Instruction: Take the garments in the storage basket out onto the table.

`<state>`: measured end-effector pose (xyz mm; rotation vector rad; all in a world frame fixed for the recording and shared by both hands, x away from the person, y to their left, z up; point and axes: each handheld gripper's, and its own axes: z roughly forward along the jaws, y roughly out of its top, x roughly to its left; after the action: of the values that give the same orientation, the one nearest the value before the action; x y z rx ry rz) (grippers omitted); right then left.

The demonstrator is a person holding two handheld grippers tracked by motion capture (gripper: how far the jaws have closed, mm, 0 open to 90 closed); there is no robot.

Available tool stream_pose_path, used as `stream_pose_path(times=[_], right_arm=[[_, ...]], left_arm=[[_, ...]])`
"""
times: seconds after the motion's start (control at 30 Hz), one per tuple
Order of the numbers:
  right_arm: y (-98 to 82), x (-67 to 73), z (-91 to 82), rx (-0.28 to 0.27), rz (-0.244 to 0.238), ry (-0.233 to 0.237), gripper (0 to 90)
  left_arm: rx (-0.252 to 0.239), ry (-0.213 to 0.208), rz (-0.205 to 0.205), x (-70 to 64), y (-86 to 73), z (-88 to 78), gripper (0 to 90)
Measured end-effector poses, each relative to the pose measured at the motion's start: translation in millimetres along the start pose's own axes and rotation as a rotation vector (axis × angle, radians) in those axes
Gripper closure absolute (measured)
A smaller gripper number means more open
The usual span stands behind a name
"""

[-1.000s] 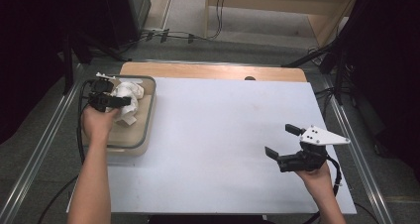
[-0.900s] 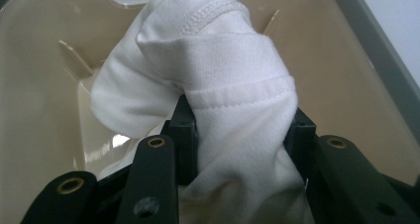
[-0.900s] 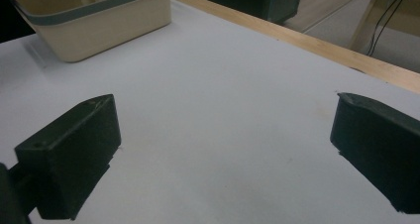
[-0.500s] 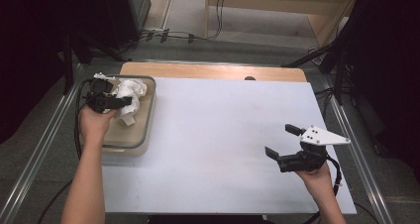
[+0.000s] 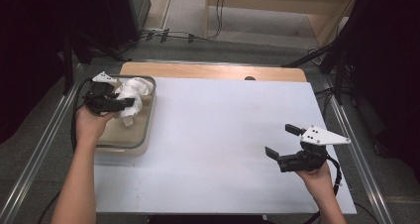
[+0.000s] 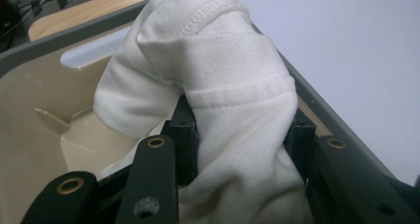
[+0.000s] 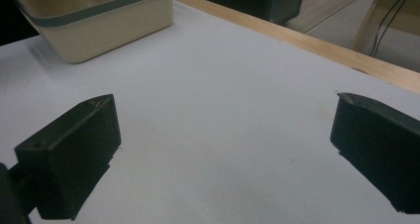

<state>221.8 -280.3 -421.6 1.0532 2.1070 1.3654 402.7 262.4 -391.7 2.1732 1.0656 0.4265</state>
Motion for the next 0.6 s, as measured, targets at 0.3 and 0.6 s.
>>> stream_pose_path(times=[0.3, 0.6], right_arm=[[-0.1, 0.0, 0.4, 0.0, -0.001, 0.003, 0.0], [0.1, 0.3, -0.1, -0.001, -0.002, 0.002, 0.0]], left_arm=[[-0.052, -0.059, 0.065, -5.0, -0.7, -9.2, 60.3], [-0.088, -0.093, 0.111, -9.5, 0.0, -14.9, 60.3]])
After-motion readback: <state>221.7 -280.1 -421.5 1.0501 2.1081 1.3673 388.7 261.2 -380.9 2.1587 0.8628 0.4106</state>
